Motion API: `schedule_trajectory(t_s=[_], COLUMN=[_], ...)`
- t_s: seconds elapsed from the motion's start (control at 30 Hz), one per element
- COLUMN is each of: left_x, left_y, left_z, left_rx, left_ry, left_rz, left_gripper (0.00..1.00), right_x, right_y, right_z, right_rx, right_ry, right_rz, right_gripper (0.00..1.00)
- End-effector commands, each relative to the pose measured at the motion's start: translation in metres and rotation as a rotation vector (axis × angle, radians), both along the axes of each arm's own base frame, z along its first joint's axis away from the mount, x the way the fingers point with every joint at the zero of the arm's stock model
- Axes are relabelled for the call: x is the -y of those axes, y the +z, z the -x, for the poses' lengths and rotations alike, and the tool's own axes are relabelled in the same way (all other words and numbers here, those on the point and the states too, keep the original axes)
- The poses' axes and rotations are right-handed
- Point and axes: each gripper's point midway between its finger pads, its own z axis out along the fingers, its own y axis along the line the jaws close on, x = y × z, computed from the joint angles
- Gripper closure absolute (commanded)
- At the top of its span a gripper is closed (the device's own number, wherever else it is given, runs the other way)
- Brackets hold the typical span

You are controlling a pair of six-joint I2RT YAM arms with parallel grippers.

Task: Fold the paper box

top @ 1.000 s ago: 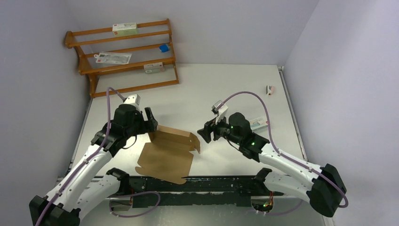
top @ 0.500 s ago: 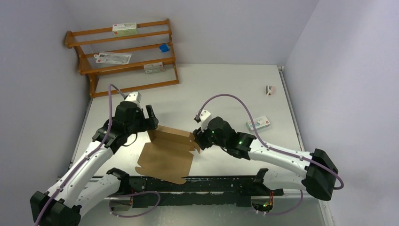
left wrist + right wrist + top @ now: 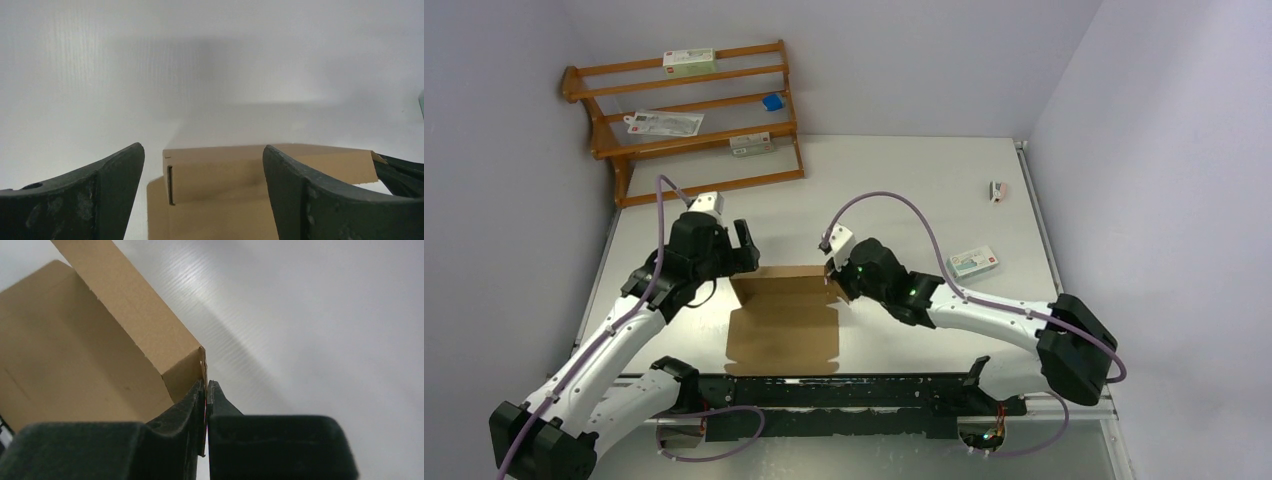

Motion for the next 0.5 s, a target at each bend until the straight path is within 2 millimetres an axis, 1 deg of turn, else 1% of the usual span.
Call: schedule_trajectory(t_s=[0.0, 0.1, 0.2, 0.27, 0.33, 0.37, 0.47], left_x=[-0.012, -0.017, -0.016, -0.013, -0.011, -0.010, -0.012], left_y=[0.040, 0.048, 0.046, 0.043, 0.041, 0.037, 0.032], left_z=[-0.015, -0.020, -0.026, -0.032, -0.039, -0.044, -0.060], left_rx=[0.104, 0.118, 0.121, 0.116, 0.112, 0.102, 0.092], left_ry=[0.056, 0.080, 0.086, 0.087, 0.089, 0.090, 0.111], left_rz=[-0.035, -0.057, -0.050, -0.041, -0.031, -0.032, -0.018], left_gripper=[0.06, 0.04, 0.03, 0.03, 0.03, 0.03, 0.03], right_x=[-0.016, -0.020, -0.022, -0.022, -0.025, -0.023, -0.022], right_y=[0.037, 0.045, 0.049, 0.046, 0.045, 0.044, 0.038], right_z=[-0.034, -0.054, -0.074, -0.086, -0.094, -0.100, -0.108], right_rx=[0.147, 0.197, 0.223, 0.242, 0.250, 0.253, 0.259], right_ry=[0.018, 0.039, 0.079, 0.100, 0.146, 0.152, 0.197], right_rz=[-0.075, -0.095, -0.125, -0.122, -0.137, -0.141, -0.139], right_gripper=[0.94, 0.98, 0.98, 0.98, 0.98, 0.98, 0.98])
